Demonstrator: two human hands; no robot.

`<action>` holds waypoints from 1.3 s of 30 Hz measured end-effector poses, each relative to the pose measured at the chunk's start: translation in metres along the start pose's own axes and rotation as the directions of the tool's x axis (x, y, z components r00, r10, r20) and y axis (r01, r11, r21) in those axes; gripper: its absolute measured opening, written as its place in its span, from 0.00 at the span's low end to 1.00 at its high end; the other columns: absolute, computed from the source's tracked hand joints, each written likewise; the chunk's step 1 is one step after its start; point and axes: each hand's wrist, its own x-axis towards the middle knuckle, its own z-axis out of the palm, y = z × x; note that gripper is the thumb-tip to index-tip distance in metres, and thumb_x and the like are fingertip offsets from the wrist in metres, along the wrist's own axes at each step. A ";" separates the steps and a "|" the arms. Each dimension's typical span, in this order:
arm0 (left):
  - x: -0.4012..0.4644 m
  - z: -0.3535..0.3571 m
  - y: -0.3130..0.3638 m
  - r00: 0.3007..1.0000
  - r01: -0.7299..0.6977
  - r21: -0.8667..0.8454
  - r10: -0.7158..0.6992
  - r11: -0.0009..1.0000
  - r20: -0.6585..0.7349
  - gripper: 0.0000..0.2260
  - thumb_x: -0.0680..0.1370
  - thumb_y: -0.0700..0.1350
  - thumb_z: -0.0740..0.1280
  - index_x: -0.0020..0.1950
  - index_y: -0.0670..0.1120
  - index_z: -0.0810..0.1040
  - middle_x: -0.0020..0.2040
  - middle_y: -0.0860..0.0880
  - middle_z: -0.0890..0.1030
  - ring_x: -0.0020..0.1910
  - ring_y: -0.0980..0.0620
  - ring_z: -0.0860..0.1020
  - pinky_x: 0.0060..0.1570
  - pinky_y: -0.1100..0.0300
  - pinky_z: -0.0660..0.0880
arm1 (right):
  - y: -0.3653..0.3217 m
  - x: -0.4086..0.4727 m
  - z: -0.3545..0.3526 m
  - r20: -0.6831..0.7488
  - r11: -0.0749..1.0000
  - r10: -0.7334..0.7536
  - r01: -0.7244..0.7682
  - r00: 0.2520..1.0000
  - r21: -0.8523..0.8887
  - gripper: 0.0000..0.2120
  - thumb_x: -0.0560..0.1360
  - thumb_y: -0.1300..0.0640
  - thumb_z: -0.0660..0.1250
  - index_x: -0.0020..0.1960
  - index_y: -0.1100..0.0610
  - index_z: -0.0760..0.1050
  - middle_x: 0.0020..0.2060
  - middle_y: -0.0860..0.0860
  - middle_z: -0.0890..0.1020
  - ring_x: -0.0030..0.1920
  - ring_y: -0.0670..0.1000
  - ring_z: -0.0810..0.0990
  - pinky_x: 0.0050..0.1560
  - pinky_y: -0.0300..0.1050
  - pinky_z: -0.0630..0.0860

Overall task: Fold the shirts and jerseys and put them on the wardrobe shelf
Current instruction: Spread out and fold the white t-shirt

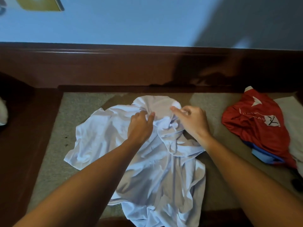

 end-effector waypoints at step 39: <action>0.060 0.106 0.078 0.843 -0.512 0.497 0.296 0.700 0.450 0.29 0.82 0.65 0.46 0.80 0.53 0.49 0.82 0.43 0.42 0.80 0.38 0.39 0.77 0.38 0.42 | 0.122 0.103 -0.058 -0.026 0.961 0.274 -0.273 0.961 0.039 0.27 0.80 0.38 0.64 0.72 0.53 0.71 0.65 0.57 0.78 0.66 0.59 0.76 0.66 0.53 0.73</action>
